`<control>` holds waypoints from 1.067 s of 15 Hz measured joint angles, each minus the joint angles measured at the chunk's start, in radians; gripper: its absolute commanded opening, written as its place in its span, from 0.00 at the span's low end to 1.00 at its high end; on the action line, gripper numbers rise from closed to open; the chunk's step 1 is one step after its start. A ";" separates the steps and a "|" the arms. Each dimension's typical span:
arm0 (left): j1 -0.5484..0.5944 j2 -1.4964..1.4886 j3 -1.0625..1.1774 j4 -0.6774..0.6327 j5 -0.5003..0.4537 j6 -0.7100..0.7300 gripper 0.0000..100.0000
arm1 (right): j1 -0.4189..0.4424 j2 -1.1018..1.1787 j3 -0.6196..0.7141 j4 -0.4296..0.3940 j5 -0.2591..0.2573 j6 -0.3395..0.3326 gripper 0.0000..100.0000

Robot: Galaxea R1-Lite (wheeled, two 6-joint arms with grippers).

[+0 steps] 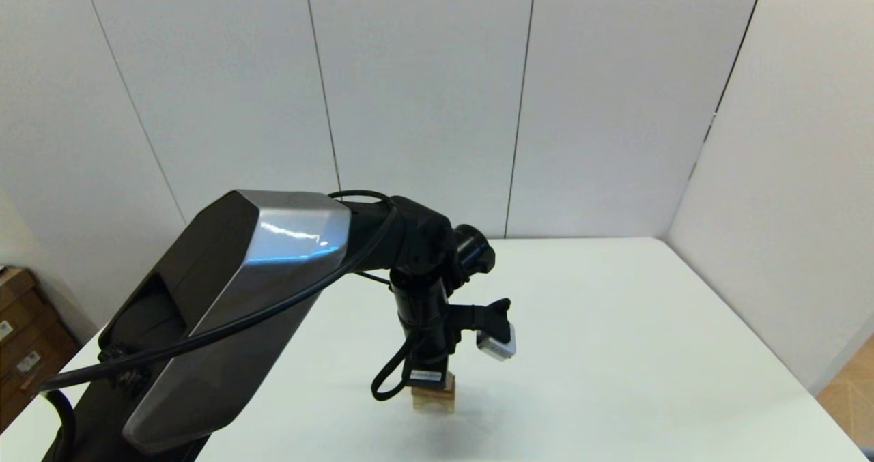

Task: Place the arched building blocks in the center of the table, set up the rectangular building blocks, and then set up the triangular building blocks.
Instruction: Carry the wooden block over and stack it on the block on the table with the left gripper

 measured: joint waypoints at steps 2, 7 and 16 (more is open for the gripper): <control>0.000 0.002 0.000 -0.001 -0.001 0.001 0.00 | 0.000 0.000 0.000 0.000 0.000 0.000 1.00; 0.000 0.003 0.000 0.001 0.000 0.001 0.00 | 0.000 0.000 0.000 0.000 0.000 0.000 1.00; 0.002 0.003 -0.001 0.004 0.001 0.004 1.00 | 0.000 0.000 0.000 0.000 0.000 0.000 1.00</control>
